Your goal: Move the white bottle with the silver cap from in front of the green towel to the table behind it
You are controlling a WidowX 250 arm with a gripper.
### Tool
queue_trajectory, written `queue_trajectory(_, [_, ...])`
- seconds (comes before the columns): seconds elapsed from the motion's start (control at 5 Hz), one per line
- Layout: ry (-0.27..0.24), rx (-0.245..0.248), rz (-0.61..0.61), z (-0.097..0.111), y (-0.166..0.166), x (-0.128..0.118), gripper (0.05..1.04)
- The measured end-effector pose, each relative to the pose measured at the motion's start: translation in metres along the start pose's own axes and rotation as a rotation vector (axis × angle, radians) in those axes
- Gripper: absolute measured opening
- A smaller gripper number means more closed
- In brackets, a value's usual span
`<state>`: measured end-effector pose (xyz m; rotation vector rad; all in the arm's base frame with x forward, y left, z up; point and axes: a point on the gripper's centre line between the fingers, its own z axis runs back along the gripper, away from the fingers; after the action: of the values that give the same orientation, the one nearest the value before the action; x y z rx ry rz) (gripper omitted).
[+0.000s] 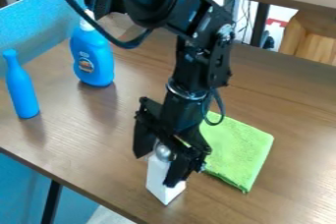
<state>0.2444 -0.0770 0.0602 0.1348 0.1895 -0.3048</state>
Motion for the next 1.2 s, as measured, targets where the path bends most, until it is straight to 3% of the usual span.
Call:
queue_trajectory(0.2, [0.009, -0.038, 0.013, 0.000, 0.004, -0.001, 0.679])
queue_trajectory(0.4, [-0.005, -0.094, -0.018, 0.015, 0.000, 0.000, 0.633])
queue_trajectory(0.6, [-0.032, -0.118, -0.034, 0.038, 0.001, 0.008, 0.633])
queue_trajectory(0.8, [-0.100, -0.109, -0.014, 0.059, 0.005, 0.030, 0.633])
queue_trajectory(1.2, [-0.135, -0.046, -0.006, 0.056, 0.025, 0.083, 0.633])
